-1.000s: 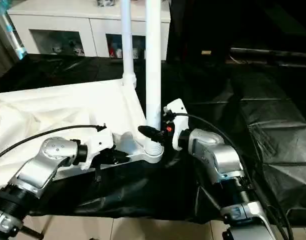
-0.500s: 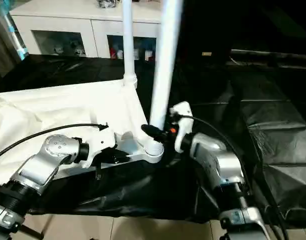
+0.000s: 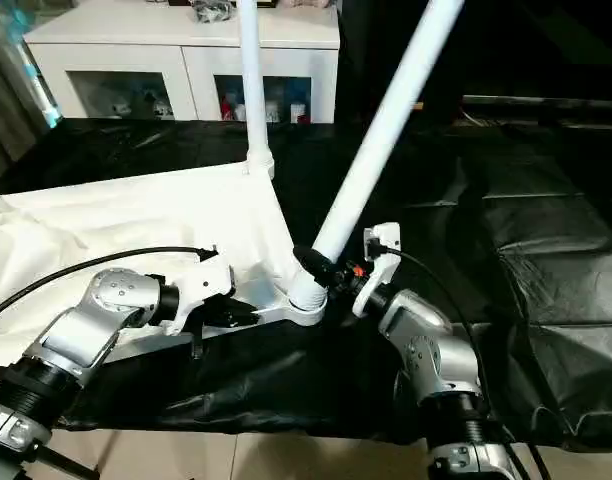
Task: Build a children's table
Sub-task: Insert table leg to table base
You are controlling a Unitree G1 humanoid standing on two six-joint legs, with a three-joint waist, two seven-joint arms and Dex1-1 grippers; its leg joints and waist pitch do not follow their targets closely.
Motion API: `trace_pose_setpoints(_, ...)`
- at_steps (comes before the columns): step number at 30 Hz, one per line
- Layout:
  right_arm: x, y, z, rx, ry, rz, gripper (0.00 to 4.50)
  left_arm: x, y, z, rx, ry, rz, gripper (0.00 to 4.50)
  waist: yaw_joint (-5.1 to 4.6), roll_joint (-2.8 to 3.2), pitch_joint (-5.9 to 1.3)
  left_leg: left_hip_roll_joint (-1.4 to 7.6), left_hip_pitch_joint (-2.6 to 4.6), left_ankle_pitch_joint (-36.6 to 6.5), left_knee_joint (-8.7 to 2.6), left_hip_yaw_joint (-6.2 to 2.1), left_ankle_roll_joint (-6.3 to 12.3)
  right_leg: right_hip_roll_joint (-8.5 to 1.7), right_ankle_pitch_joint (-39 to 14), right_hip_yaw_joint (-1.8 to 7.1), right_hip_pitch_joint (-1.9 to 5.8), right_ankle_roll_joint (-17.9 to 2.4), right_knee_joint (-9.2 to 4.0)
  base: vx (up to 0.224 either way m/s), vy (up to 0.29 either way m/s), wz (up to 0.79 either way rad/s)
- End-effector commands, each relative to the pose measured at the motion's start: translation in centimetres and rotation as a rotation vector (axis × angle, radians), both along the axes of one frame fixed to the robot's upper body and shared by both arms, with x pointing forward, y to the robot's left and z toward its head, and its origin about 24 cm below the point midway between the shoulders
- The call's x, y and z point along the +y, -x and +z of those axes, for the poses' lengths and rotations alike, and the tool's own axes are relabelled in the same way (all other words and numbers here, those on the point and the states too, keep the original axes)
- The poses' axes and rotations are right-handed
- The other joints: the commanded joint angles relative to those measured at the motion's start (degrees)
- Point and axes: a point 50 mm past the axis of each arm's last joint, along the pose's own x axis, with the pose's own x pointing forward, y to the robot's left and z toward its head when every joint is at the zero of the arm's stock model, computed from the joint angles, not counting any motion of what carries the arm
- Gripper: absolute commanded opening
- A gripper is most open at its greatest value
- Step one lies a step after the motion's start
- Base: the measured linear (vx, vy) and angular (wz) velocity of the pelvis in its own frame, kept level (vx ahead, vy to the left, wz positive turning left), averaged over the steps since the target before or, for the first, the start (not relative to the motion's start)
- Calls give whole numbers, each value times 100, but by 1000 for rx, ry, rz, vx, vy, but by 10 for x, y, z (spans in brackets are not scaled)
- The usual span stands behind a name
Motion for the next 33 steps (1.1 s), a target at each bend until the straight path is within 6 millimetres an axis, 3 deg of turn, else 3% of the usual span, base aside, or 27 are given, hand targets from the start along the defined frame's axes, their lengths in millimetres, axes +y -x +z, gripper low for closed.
trace_pose_setpoints(1,-6,10,-21,63,83,-10,189,9,-3,-6,10,-73,27,0,-17,63,-260,175,120,-2328,-511,-70,-206,-176,-1570,90,148,-1264,-493,0,0,0)
trace_pose_setpoints(5,-4,14,-19,12,183,28,189,8,-4,-7,3,-73,31,0,-19,70,-251,175,132,-2466,-519,-75,-205,-188,-2028,96,120,-1128,-535,0,0,0)
trace_pose_setpoints(6,-2,15,-16,-18,229,47,189,7,-4,-8,0,-74,33,0,-21,35,-248,182,138,-2490,-519,-72,-213,-176,-2101,101,109,-1074,-552,0,0,0)
trace_pose_setpoints(8,-1,16,-11,-50,272,67,189,6,-4,-8,-3,-71,37,0,-19,61,-244,182,133,-2502,-529,-76,-216,-180,-2137,109,106,-1035,-552,0,0,0)
trace_pose_setpoints(9,-1,16,-11,-53,276,68,189,6,-4,-9,-3,-71,38,0,-30,-7,-248,182,126,-2482,-525,-67,-196,-173,-2152,108,105,-1018,-561,0,0,0)
trace_pose_setpoints(11,-1,16,-9,-66,287,74,189,5,-5,-9,-4,-70,38,0,-17,32,-245,184,135,-2485,-526,-71,-189,-188,-2236,116,91,-998,-564,0,0,0)
trace_pose_setpoints(13,1,16,-7,-78,302,91,189,4,-4,-10,-3,-70,38,0,-29,-23,-240,185,123,-2513,-530,-70,-163,-188,-2383,117,79,-952,-579,0,0,0)
trace_pose_setpoints(15,2,15,-5,-89,325,118,189,4,-3,-12,-2,-71,36,0,-25,-3,-235,186,123,-2528,-535,-79,-164,-188,-2460,118,69,-904,-583,0,0,0)
trace_pose_setpoints(16,4,14,-5,-85,341,148,189,4,-3,-12,-4,-72,31,0,-32,-38,-234,185,115,-2523,-533,-76,-155,-189,-2477,118,71,-896,-589,0,0,0)
trace_pose_setpoints(17,6,14,-6,-80,354,175,189,4,-2,-12,-5,-72,24,0,-25,-13,-232,187,116,-2531,-539,-83,-159,-193,-2514,119,70,-880,-589,0,0,0)
trace_pose_setpoints(19,7,14,-7,-72,371,208,189,4,-2,-12,-7,-72,17,0,-31,-96,-232,187,104,-2516,-533,-75,-129,-191,-2573,122,69,-844,-595,0,0,0)
trace_pose_setpoints(20,7,15,-8,-60,377,232,189,3,-2,-12,-6,-71,15,0,-13,-56,-235,195,118,-2490,-536,-78,-128,-205,-2578,130,56,-846,-595,0,0,0)
trace_pose_setpoints(21,8,16,-11,-45,386,265,189,3,-2,-11,-5,-70,12,0,-24,-93,-233,193,113,-2496,-532,-72,-121,-195,-2574,129,51,-845,-597,0,0,0)
trace_pose_setpoints(22,8,17,-14,-35,400,299,189,3,-1,-11,-3,-69,7,0,-20,-84,-233,194,101,-2484,-537,-80,-127,-200,-2558,124,67,-854,-588,0,0,0)
trace_pose_setpoints(23,8,18,-16,-24,411,324,189,3,-1,-11,-2,-70,2,0,-18,-126,-236,199,105,-2455,-531,-70,-115,-203,-2527,129,60,-845,-597,0,0,0)
trace_pose_setpoints(25,8,19,-18,-16,415,345,189,3,-1,-11,-2,-71,-4,0,-14,-96,-235,202,103,-2457,-540,-77,-120,-202,-2456,128,57,-873,-587,0,0,0)
trace_pose_setpoints(27,7,18,-21,-9,415,375,189,3,0,-10,-2,-69,-23,0,-21,-145,-242,201,95,-2447,-539,-74,-114,-197,-2375,125,68,-892,-577,0,0,0)
trace_pose_setpoints(33,4,16,-21,-19,407,448,189,2,4,-7,-3,-60,-87,0,-27,-159,-238,217,104,-2464,-558,-76,-118,-188,-2080,125,68,-999,-555,0,0,0)
